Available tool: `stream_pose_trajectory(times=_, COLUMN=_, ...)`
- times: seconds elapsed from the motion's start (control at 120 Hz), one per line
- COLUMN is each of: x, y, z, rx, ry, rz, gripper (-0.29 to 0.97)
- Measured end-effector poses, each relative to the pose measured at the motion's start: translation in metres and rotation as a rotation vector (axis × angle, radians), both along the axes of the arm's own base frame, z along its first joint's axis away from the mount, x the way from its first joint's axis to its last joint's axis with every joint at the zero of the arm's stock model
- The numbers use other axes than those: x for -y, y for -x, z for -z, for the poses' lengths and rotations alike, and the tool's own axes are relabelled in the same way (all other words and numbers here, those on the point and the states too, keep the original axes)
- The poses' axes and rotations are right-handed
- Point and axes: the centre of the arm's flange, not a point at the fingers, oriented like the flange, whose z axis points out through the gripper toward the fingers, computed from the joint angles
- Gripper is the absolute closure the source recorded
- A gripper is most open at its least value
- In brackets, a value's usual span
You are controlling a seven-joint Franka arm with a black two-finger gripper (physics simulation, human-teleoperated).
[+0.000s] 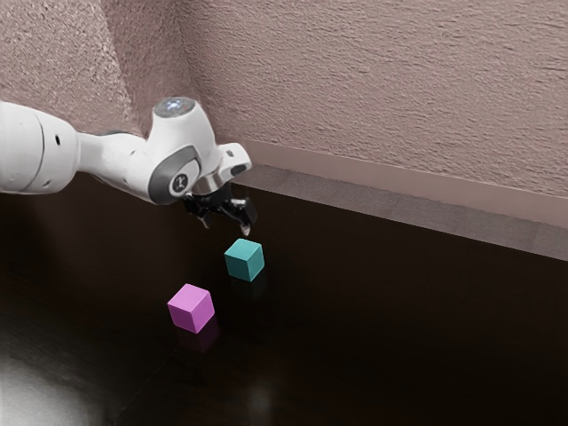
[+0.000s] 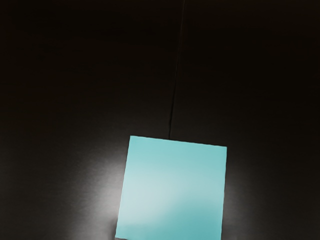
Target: Pick up the blue block with one arm, and put the blue block on the pink block with one arm
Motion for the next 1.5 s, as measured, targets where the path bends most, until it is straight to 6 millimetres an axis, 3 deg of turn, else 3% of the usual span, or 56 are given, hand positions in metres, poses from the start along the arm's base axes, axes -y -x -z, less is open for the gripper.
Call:
stream_pose_trajectory(times=0.358, x=-0.001, y=-0.009, z=0.048, rx=0.042, ry=-0.008, rz=0.028, gripper=0.00)
stream_pose_trajectory(times=0.642, x=0.010, y=-0.009, z=0.053, rx=0.052, ry=-0.007, rz=0.047, gripper=0.00)
stream_pose_trajectory(times=0.842, x=0.011, y=-0.009, z=0.072, rx=0.029, ry=-0.004, rz=0.049, gripper=0.00)
stream_pose_trajectory(times=1.5, x=0.005, y=-0.009, z=0.087, rx=0.101, ry=0.010, rz=0.046, gripper=0.00)
